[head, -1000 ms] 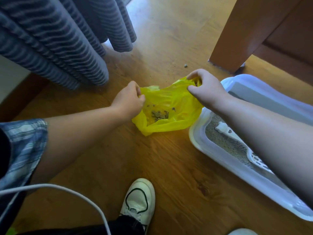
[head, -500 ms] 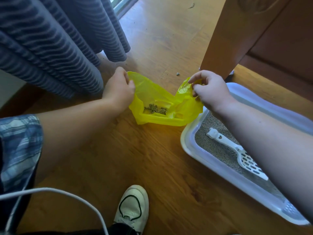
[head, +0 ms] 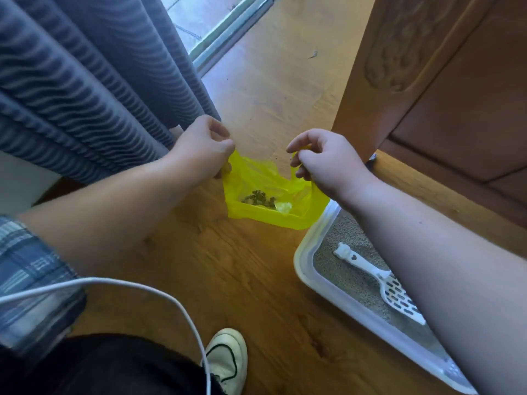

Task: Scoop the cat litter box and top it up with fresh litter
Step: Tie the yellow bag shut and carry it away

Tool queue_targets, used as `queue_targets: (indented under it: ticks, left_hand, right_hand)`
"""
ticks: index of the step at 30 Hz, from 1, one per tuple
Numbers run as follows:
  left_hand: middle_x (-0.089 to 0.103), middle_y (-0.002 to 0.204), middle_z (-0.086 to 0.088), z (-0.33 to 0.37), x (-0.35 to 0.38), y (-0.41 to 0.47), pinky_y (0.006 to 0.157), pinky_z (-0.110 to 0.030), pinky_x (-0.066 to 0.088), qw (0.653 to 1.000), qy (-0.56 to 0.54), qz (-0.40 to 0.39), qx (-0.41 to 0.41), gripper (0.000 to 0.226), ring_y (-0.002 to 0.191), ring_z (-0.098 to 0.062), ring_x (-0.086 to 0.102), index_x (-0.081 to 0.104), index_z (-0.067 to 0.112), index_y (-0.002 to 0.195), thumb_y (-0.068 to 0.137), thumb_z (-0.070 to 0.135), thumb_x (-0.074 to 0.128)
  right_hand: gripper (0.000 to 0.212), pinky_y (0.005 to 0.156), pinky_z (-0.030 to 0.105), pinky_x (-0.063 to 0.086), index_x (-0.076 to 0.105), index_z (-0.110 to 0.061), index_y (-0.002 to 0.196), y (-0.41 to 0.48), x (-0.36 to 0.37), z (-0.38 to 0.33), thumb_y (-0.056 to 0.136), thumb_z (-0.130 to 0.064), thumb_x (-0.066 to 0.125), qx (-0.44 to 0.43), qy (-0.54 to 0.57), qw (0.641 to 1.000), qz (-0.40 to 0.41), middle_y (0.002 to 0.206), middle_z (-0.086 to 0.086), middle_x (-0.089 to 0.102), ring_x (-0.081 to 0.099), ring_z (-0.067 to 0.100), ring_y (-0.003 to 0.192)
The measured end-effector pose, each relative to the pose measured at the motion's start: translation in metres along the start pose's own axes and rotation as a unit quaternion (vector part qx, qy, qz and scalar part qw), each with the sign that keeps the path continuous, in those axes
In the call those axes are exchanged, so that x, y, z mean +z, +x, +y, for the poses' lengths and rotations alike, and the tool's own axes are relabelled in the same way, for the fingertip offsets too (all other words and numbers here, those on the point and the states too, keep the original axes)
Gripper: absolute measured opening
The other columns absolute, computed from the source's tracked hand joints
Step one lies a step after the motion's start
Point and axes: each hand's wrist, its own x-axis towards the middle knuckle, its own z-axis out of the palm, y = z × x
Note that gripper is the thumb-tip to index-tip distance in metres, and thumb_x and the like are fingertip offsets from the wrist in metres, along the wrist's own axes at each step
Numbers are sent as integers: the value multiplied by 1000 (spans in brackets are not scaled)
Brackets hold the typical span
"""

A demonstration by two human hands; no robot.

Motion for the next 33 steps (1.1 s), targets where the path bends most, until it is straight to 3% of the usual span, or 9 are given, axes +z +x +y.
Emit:
queue_targets:
  ticks: [3, 6, 11, 15, 17, 20, 25, 28, 33]
  left_hand:
    - [66, 95, -5, 35, -14, -13, 49, -24, 50, 998, -57, 4, -14, 23, 63, -13, 64, 62, 16, 109, 88, 22, 64]
    - [62, 112, -14, 75, -21, -36, 66, -36, 50, 981, -192, -14, -37, 40, 73, -20, 61, 61, 16, 115, 76, 18, 71]
    - [63, 97, 2, 114, -2, -81, 70, -43, 55, 970, -243, -35, 0, 41, 79, -27, 68, 63, 28, 105, 67, 12, 65]
    - [63, 96, 10, 94, 32, -76, 77, -30, 47, 991, 29, -6, 130, 35, 89, -14, 61, 61, 33, 112, 84, 12, 59]
    - [62, 103, 7, 84, 40, -69, 78, -27, 39, 974, 177, 0, 144, 35, 96, -15, 57, 62, 30, 119, 89, 12, 56]
    - [59, 106, -7, 76, 38, -69, 74, -31, 42, 913, 385, -69, 115, 40, 94, -27, 58, 64, 23, 122, 85, 11, 58]
    - [54, 92, -6, 66, 31, -74, 57, -31, 32, 904, 412, -103, 47, 5, 77, -23, 49, 55, 18, 90, 87, 19, 58]
    - [52, 78, 0, 65, 32, -73, 62, -33, 32, 902, 416, -90, 72, 27, 74, -25, 46, 39, 22, 71, 91, 29, 56]
    - [61, 72, -2, 73, 34, -72, 60, -32, 46, 895, 420, -144, 44, 9, 70, -24, 60, 52, 16, 90, 94, 25, 53]
  right_hand:
    - [33, 62, 27, 50, 68, -24, 88, -17, -17, -33, 85, -1, 44, -23, -13, 999, 18, 79, -1, 71, 65, 11, 63]
    - [40, 66, 28, 52, 68, -26, 93, -48, -39, -57, 87, 3, 42, -44, -24, 997, 55, 79, -4, 69, 67, 14, 72]
    - [42, 80, 34, 55, 62, -34, 111, -103, -86, -64, 92, 2, 50, -71, 4, 980, 187, 85, -9, 73, 70, 10, 87]
    - [27, 77, 20, 49, 64, -29, 102, -120, -113, -22, 92, -5, 56, -7, -109, 965, 240, 84, -19, 73, 67, -1, 88]
    - [19, 67, 13, 44, 66, -25, 96, -125, -120, -7, 92, -8, 58, 10, -122, 964, 238, 80, -15, 73, 66, 2, 80]
    - [9, 57, 18, 39, 66, -23, 92, -136, -125, -3, 92, -15, 61, 10, -172, 952, 254, 76, -5, 65, 56, 11, 67]
    - [12, 60, 15, 39, 61, -25, 89, -129, -127, 5, 93, -14, 59, 21, -162, 940, 299, 77, -4, 63, 55, 15, 71]
    - [11, 67, 31, 51, 61, -24, 93, -126, -130, 3, 96, -14, 56, -8, -112, 931, 346, 75, -4, 64, 64, 21, 71]
    - [20, 63, 26, 58, 60, -25, 90, -116, -128, 6, 98, -8, 53, 16, -31, 951, 308, 78, 5, 67, 68, 7, 64]
